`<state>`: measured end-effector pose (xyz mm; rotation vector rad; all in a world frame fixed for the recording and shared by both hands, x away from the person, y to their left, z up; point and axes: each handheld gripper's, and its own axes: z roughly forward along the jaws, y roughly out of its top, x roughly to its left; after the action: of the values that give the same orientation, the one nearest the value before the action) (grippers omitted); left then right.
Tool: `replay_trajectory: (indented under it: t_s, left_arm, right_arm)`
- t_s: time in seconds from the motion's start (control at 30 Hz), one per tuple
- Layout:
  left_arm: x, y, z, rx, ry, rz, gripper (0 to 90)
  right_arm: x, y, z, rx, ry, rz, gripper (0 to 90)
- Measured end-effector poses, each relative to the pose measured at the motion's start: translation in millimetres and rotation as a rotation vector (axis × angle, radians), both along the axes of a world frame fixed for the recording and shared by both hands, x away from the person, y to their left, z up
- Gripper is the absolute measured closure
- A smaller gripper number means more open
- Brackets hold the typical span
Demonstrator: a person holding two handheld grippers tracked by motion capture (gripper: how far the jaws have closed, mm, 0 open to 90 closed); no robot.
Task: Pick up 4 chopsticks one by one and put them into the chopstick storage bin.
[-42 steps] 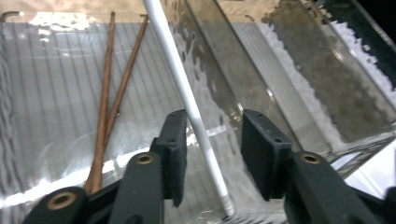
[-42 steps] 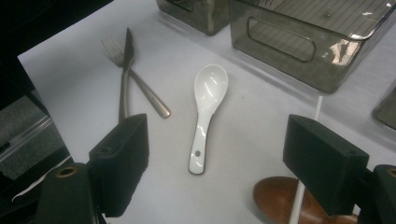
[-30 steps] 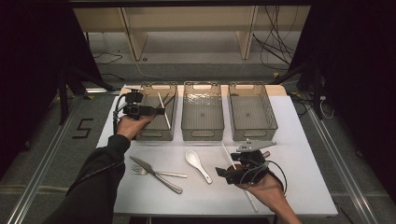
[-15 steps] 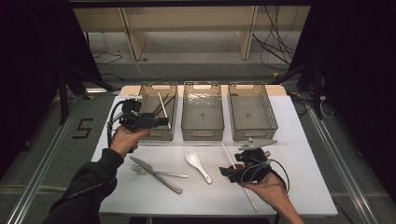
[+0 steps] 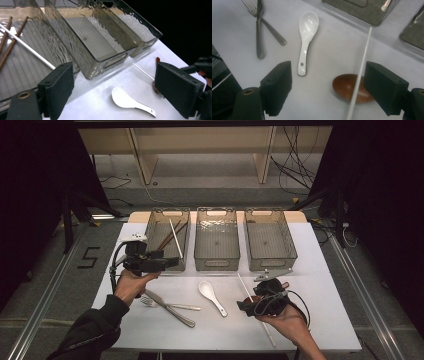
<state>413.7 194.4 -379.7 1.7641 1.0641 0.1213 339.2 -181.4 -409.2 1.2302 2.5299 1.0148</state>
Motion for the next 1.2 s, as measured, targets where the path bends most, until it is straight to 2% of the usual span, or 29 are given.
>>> replay_trajectory:
  t_s: [0.27, 0.43, 0.57, 0.8, 0.97, 1.2]
  left_arm:
    - [-17.5, -11.6, -7.7, 0.037, -0.023, -0.049, 15.6]
    - [-26.5, -18.6, -10.6, 0.074, -0.046, -0.075, 15.6]
    - [-30.3, -16.8, -9.5, 0.061, -0.058, -0.066, 15.6]
    - [-38.1, -12.0, -6.5, 0.051, -0.078, -0.048, 15.6]
    - [-43.9, -11.3, -5.3, 0.051, -0.083, -0.049, 15.6]
    - [-49.5, -11.7, -6.7, 0.053, -0.084, -0.055, 15.6]
  right_arm:
    - [3.1, -4.2, -3.7, -0.043, 0.022, -0.029, 24.8]
    - [4.7, -6.3, -7.4, -0.067, 0.055, -0.040, 25.8]
    - [5.8, -6.8, -11.3, -0.093, 0.082, -0.046, 28.6]
    - [8.7, -7.9, -22.0, -0.148, 0.158, -0.050, 36.8]
    - [10.7, -9.7, -27.3, -0.164, 0.188, -0.057, 44.7]
    - [13.5, -13.7, -33.8, -0.190, 0.233, -0.064, 50.7]
